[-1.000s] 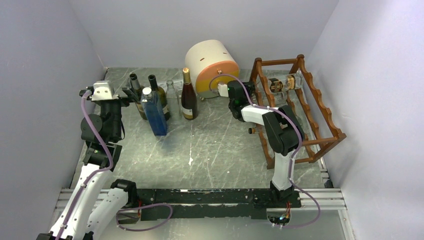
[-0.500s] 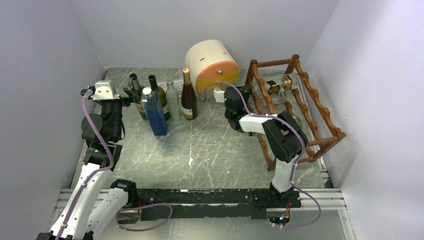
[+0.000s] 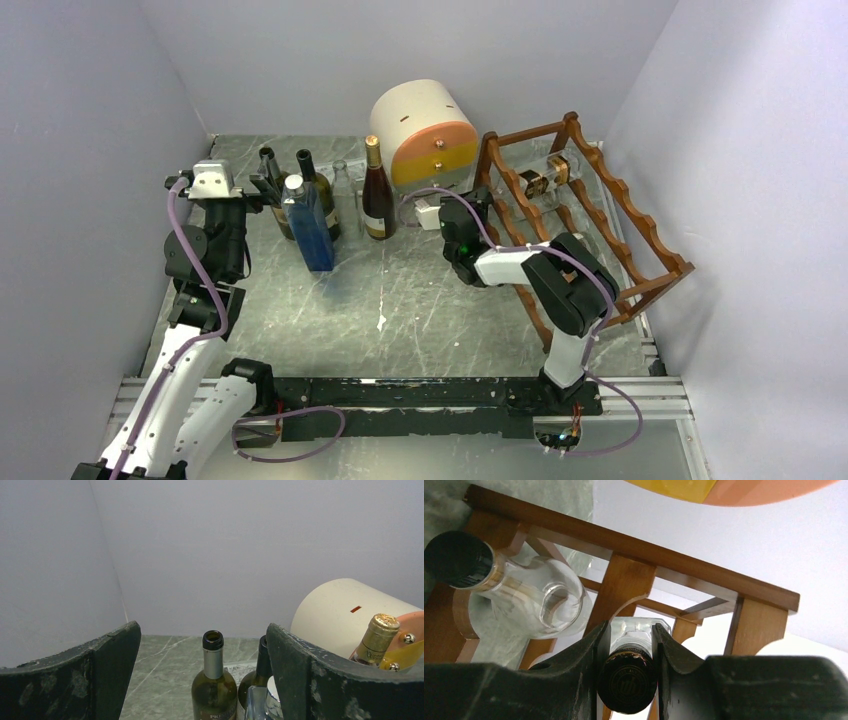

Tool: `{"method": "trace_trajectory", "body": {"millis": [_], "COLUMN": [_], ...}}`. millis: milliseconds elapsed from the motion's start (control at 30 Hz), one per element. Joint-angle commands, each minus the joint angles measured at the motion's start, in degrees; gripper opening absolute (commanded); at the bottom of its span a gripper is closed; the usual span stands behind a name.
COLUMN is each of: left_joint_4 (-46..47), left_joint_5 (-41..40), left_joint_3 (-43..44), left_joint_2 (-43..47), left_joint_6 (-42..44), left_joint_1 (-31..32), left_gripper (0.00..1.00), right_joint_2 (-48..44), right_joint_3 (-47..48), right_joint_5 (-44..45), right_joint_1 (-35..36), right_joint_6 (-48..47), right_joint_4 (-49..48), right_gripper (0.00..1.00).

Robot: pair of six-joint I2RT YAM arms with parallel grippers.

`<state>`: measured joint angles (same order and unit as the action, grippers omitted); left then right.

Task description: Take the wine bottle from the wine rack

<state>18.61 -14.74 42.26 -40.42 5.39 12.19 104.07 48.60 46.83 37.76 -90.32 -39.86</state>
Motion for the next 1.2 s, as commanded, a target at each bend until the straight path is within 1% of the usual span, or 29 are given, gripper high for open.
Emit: {"method": "trace_trajectory", "body": {"millis": [0, 67, 167, 267, 433, 567, 667, 733, 833, 933, 1067, 1167], "left_joint_4": [1.01, 1.08, 1.07, 0.99, 0.81, 0.82, 0.90, 0.82, 0.67, 0.71, 0.72, 0.37], "left_joint_5": [1.53, 1.48, 1.78, 2.08, 2.26, 2.10, 2.08, 2.19, 2.57, 2.49, 2.24, 2.68], "left_joint_3": [-0.22, -0.17, -0.10, -0.09, -0.01, -0.12, -0.16, -0.08, 0.03, -0.05, -0.07, 0.26], "left_joint_2": [0.08, 0.17, 0.20, 0.10, 0.03, -0.04, -0.04, -0.13, -0.17, 0.06, 0.15, -0.04], "left_joint_6": [-0.33, -0.38, -0.51, -0.64, -0.80, -0.82, -0.92, -0.98, -1.16, -1.09, -0.99, -1.24], "left_joint_1": [-0.67, -0.67, -0.67, -0.67, -0.69, -0.67, -0.68, -0.67, -0.68, -0.67, -0.67, -0.63], "left_gripper": [0.99, 0.99, 0.99, 0.99, 0.99, 0.99, 0.99, 0.99, 0.99, 0.99, 0.99, 0.99], "right_joint_2": [1.17, 1.31, 1.45, 1.92, 1.79, 0.76, -1.18, -2.69, -2.23, -0.48, 0.46, -1.45], "right_joint_3": [-2.04, -2.50, -2.57, -3.66, -2.75, -1.99, -0.24, -0.45, -1.38, -2.12, -2.06, -1.71], "right_joint_5": [-2.08, -2.64, -4.40, -3.68, -1.67, -2.58, -6.46, -8.93, -10.03, -9.04, -9.46, -11.35], "right_joint_1": [3.42, 4.44, 5.73, 7.24, 10.42, 13.03, 13.13, 13.20, 13.08, 13.08, 14.25, 14.33], "right_joint_6": [-2.13, -1.57, 1.12, 0.33, 1.07, 5.90, 14.35, 17.10, 16.39, 15.29, 16.30, 19.58], "right_joint_4": [3.27, 4.51, 10.10, 8.67, 10.00, 14.21, 21.16, 23.25, 24.67, 25.06, 27.08, 27.30], "right_gripper": [0.00, 0.00, 0.00, 0.00, 0.00, 0.00, 0.00, 0.00, 0.00, 0.00, 0.00, 0.00]}}
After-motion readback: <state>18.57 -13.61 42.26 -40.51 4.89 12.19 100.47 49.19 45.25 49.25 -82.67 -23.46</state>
